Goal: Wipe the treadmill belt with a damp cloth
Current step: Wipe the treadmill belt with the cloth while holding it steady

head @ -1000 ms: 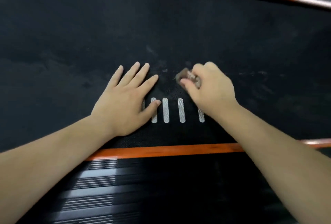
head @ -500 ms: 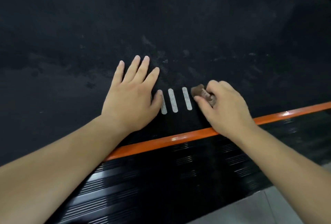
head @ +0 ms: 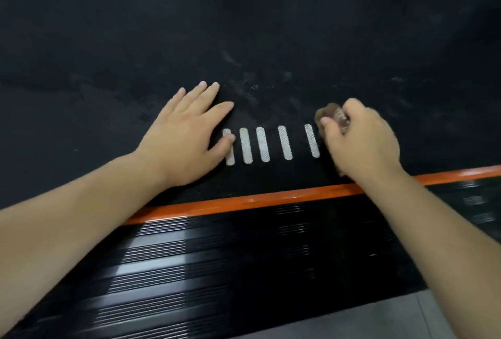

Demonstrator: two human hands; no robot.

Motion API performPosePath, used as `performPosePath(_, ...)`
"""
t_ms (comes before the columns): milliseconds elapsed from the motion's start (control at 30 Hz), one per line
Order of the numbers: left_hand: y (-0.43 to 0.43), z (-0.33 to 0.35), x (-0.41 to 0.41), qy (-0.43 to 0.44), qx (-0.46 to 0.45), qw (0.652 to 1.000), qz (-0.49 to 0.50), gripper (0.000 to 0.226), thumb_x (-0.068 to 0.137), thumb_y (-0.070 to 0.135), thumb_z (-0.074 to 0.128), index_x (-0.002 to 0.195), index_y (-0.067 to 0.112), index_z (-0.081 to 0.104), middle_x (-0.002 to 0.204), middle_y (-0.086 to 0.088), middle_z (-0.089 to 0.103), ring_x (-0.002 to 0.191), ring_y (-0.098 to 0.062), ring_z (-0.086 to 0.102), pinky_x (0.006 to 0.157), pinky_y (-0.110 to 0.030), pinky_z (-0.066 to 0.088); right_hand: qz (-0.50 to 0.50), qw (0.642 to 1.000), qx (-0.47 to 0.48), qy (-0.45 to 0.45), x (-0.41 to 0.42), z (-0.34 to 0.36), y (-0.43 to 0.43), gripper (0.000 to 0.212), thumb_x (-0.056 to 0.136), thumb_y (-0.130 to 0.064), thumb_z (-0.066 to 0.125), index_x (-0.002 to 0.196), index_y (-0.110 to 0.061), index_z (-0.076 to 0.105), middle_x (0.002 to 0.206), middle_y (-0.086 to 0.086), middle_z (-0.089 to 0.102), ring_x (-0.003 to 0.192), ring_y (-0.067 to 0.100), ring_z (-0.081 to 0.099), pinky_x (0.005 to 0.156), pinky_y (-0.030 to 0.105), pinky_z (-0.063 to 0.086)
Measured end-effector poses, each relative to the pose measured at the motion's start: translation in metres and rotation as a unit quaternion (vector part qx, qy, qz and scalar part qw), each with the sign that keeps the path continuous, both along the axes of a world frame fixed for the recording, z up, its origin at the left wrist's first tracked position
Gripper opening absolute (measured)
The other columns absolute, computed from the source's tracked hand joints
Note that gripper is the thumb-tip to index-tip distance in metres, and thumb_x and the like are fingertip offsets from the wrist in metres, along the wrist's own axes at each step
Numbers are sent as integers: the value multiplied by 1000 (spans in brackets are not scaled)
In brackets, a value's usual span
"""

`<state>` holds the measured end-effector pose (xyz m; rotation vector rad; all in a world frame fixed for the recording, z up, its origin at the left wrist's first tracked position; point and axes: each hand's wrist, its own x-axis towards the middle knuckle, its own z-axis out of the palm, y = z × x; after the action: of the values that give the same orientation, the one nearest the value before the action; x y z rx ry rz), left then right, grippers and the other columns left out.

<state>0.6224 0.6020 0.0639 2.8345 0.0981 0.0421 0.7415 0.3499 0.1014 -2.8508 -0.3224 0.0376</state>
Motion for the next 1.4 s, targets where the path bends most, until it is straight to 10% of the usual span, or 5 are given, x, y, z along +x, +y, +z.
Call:
performPosePath(200,45,-5,-46,-9,51,998,20,72,97,64,24,158,28,35,168,-5,20,157,-23,13,127,-46,9,233,972,31,-9,-38,-11,63,25,94,-46,55,87,-29,37,92,-2,46,81,25,51,67,36,42)
performPosePath(333,42,-8,-43,-13,44,998,34,69,97,63,28,156,27,39,168,-4,23,157,-21,13,127,-46,9,33,999,11,-40,10,-9,62,24,96,-44,52,99,-21,47,100,7,49,95,36,58,69,37,37)
performPosePath(500,44,-7,-44,-22,37,998,37,69,96,62,30,155,27,39,168,-2,22,157,-18,12,128,-43,7,297,953,49,-30,-41,-19,95,27,91,-47,58,85,-30,38,89,-3,43,76,21,49,62,32,36)
performPosePath(933,41,-11,-43,8,70,987,144,78,91,69,23,156,28,32,169,-7,19,157,-31,6,119,-70,-4,227,971,29,-65,9,-14,126,31,95,-54,51,85,-26,42,89,-2,43,80,25,54,64,33,36)
performPosePath(1400,89,-8,-64,18,37,999,12,75,96,65,8,162,30,19,170,1,5,157,-15,-3,127,-36,-5,418,905,61,-56,-56,-21,127,29,91,-46,55,89,-17,60,83,-3,42,73,22,49,64,35,39)
